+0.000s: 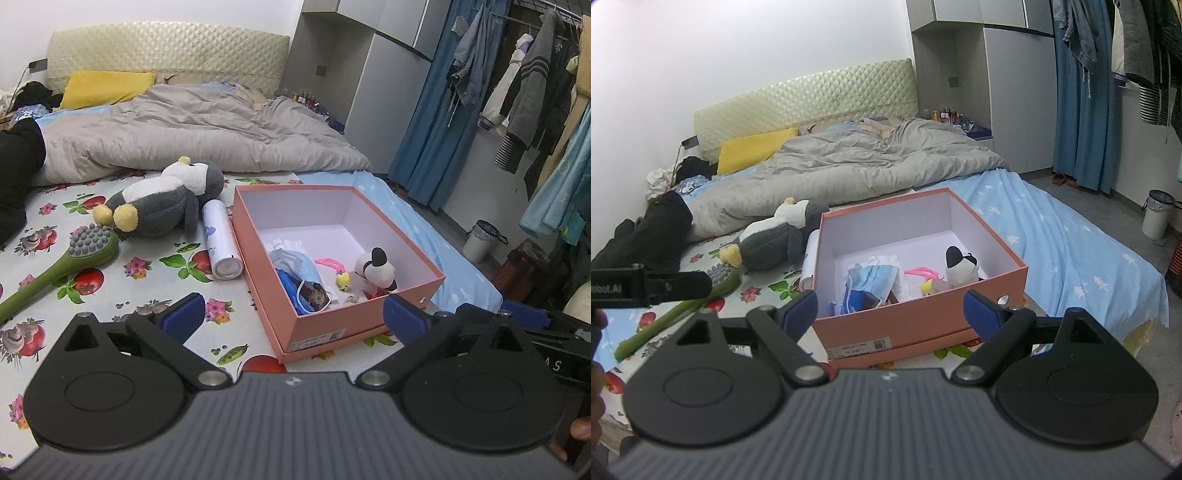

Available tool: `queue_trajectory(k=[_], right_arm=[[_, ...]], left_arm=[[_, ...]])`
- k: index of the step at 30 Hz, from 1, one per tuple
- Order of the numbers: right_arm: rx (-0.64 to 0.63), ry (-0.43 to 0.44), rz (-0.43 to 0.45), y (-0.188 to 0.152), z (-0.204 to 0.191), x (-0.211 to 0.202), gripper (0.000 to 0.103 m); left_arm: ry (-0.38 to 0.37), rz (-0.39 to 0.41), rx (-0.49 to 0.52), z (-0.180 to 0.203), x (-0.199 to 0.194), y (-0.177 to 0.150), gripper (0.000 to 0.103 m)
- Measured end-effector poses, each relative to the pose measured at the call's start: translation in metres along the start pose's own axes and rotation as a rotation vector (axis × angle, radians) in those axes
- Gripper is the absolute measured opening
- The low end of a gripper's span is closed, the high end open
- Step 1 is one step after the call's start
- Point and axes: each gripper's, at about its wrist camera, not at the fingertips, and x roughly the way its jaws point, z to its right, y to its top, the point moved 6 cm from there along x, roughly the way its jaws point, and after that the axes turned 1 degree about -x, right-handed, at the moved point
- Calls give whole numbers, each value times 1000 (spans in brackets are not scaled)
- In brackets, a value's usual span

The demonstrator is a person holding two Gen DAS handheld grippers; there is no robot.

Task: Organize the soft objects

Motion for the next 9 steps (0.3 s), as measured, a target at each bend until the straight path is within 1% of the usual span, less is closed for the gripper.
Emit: queue_trajectory(k=[9], right_arm=[[-12,3,0,0,-3,1,88]], left_arm=[[5,-2,-12,-6,-2,-1,103]])
